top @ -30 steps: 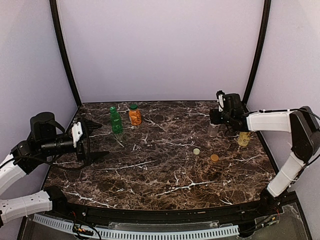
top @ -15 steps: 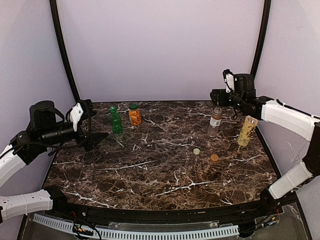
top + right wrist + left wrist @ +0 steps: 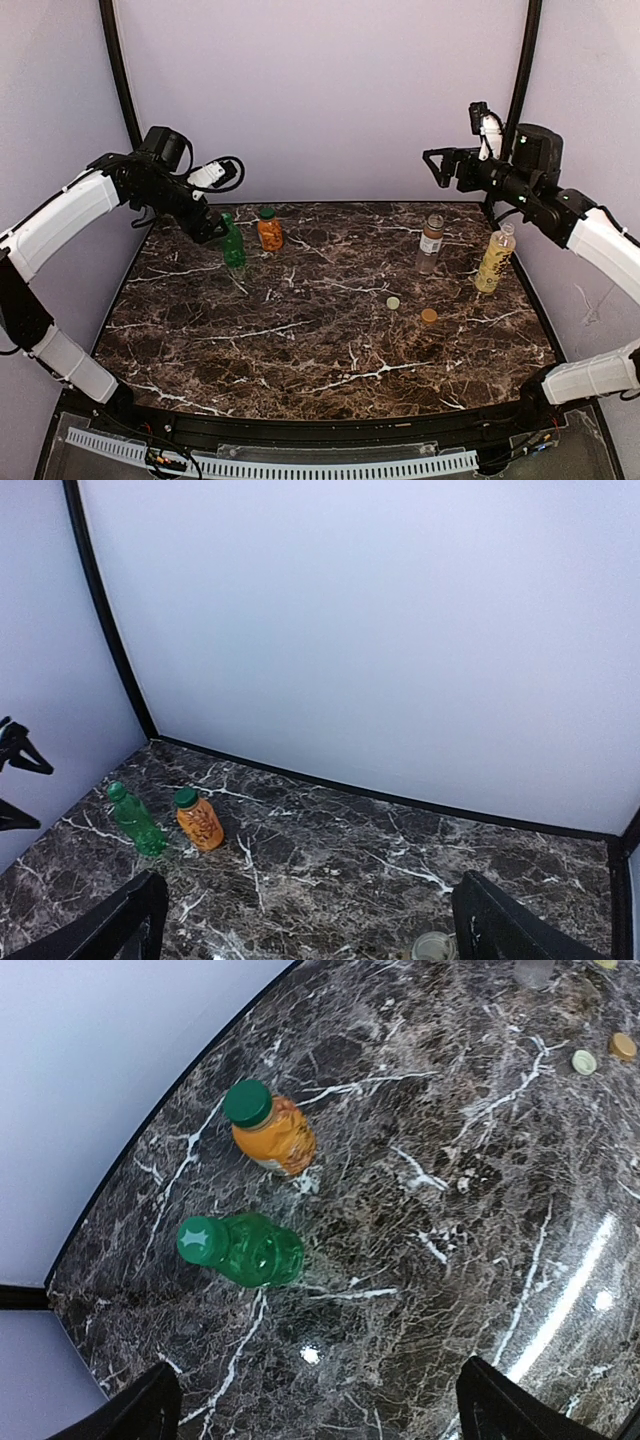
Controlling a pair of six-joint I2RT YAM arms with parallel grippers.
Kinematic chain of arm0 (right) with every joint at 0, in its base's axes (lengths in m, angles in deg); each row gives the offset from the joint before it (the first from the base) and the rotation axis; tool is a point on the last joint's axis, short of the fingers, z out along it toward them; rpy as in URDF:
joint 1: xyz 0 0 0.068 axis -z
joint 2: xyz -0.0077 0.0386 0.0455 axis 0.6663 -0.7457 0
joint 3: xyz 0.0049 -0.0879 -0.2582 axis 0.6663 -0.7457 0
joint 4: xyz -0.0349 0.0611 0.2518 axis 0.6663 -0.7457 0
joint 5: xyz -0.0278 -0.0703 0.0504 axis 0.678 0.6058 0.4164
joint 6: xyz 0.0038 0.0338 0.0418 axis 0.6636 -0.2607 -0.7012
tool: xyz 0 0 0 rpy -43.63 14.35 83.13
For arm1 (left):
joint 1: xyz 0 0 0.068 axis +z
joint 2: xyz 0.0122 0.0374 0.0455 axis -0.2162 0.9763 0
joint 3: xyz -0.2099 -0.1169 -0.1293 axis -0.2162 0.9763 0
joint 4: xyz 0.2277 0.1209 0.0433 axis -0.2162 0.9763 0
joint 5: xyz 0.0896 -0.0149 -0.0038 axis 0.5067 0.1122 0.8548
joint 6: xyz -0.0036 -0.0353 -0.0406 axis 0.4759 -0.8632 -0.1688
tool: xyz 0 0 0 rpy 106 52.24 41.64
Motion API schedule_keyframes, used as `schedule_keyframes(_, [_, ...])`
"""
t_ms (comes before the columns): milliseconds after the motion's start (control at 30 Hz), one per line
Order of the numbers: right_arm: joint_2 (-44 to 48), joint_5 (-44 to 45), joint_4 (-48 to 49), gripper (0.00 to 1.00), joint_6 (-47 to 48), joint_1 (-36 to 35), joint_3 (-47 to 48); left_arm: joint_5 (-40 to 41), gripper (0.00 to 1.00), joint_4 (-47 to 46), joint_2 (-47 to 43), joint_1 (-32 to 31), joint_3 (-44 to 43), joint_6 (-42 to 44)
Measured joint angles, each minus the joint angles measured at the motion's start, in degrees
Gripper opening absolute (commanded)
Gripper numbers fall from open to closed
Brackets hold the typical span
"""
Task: Unscrew the bottle caps
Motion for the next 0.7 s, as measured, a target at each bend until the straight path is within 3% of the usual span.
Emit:
schedule_keyframes(200, [1.0,-4.9,-0.4,0.99,-1.3,-1.0,-0.1,-0.3,0.99,-1.3,5.1,5.7,0.0,-4.0])
schedule_keyframes(467, [3.5,-5.4,-1.5,0.99,-3.3,-1.9,-2.3,-5.5,0.98,-14.2,9.6,10.0,2.7,-12.5])
schedule_keyframes(600, [3.7,-4.8,-2.1,0.99,-4.3,-2.2,-3.5,-5.9,0.93,-19.6,13.0,9.9,3.5,-12.7])
schedule_keyframes(700, [3.7,-4.2,-2.4,0.99,-4.8,-2.2,-3.7,-5.1,0.83,-22.7,15.8,9.9,3.7,-11.8])
